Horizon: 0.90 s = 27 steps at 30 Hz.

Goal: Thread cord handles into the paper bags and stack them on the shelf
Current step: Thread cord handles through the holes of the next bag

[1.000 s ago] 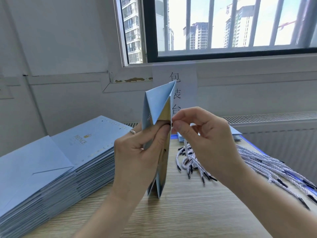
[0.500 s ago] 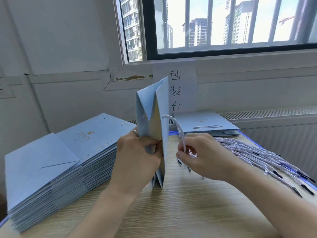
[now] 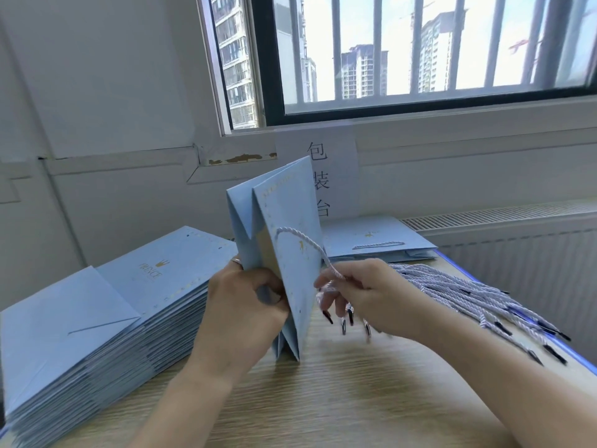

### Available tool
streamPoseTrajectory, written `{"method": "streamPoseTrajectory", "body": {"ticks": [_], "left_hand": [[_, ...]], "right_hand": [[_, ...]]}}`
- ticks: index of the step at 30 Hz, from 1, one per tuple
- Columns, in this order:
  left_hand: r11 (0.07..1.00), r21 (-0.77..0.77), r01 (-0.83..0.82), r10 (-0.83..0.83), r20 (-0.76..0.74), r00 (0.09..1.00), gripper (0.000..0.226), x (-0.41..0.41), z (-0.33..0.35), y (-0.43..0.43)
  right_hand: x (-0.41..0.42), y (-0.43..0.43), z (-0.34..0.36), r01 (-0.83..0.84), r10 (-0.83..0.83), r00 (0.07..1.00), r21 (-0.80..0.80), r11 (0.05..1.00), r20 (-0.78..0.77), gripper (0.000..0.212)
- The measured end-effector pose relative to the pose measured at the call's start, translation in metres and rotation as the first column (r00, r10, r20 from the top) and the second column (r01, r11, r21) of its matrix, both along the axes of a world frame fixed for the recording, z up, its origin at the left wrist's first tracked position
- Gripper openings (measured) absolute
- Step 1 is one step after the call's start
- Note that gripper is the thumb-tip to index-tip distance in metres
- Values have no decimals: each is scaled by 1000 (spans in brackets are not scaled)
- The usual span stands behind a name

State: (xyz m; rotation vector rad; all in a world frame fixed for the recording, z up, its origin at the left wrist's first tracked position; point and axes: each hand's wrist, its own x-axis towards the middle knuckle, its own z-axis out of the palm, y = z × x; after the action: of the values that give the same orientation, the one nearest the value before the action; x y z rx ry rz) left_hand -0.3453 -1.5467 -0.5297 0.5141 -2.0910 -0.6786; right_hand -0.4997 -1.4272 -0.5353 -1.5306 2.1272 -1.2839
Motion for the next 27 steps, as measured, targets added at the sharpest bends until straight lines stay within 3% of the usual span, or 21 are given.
{"method": "streamPoseTrajectory", "body": {"ticks": [4,6,11,22,27], "left_hand": [[999,-4,42,-42,56,998,19,2,2,3],[998,-17,66,-65,66,996,19,2,3,3],[994,27,104,-106,79,991,19,1,1,3],[989,21,147,-149,121,981,31,2,1,8],[986,-35,161,-154,154,976,37,0,-1,13]], "right_hand": [[-2,4,5,-35,37,990,-16,999,139,28],[-3,6,8,-42,51,986,-57,997,161,18],[-7,9,9,-68,88,978,-113,991,187,18],[1,10,8,-146,145,980,-7,989,135,6],[2,8,6,-172,173,980,-14,985,102,12]]}}
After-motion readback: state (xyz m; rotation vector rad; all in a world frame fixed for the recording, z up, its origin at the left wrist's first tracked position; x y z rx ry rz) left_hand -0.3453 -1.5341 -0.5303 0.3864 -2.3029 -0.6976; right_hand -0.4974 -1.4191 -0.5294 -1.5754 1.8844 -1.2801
